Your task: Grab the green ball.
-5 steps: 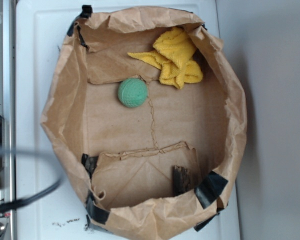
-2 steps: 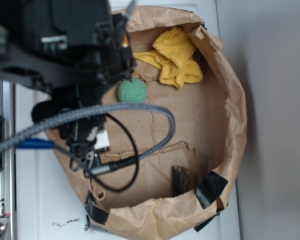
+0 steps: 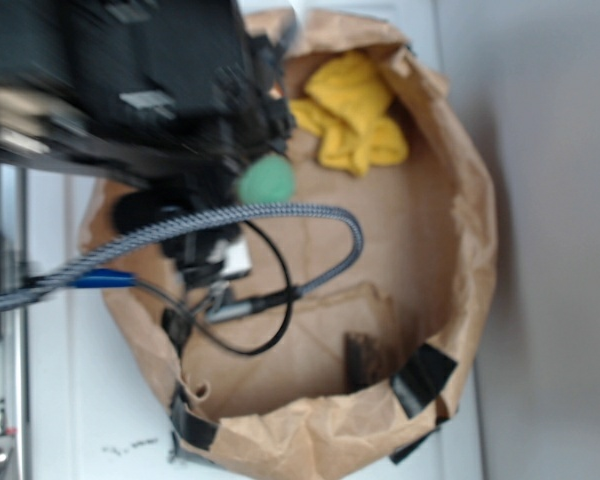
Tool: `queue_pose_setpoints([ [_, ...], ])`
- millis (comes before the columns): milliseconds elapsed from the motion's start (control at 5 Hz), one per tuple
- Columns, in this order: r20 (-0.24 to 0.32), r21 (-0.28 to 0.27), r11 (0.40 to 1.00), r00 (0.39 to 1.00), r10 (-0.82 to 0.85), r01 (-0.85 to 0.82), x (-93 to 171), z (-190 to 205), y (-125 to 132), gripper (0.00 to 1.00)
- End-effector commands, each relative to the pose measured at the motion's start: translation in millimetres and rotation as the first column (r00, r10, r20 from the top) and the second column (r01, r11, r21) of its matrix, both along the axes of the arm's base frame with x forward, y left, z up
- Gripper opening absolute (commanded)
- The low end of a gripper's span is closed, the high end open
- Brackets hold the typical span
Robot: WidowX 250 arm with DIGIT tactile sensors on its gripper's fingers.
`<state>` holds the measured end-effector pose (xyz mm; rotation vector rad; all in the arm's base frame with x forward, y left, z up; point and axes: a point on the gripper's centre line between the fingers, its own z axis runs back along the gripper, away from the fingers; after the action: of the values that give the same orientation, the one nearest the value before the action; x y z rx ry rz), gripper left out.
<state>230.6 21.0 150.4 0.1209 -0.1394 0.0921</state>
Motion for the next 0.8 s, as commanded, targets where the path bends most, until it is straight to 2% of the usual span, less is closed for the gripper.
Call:
queue_pose_setpoints([
  [0,-0.013,-0.036,0.997,0.998,-0.062,0.062,26,-79,9,1.00],
  [200,-0.037,-0.048,0.996,0.996,-0.081,0.079,29,-103,10,1.00],
  [600,-0.086,-0.014,0.999,0.995,-0.053,0.052,36,-125,24,1.00],
])
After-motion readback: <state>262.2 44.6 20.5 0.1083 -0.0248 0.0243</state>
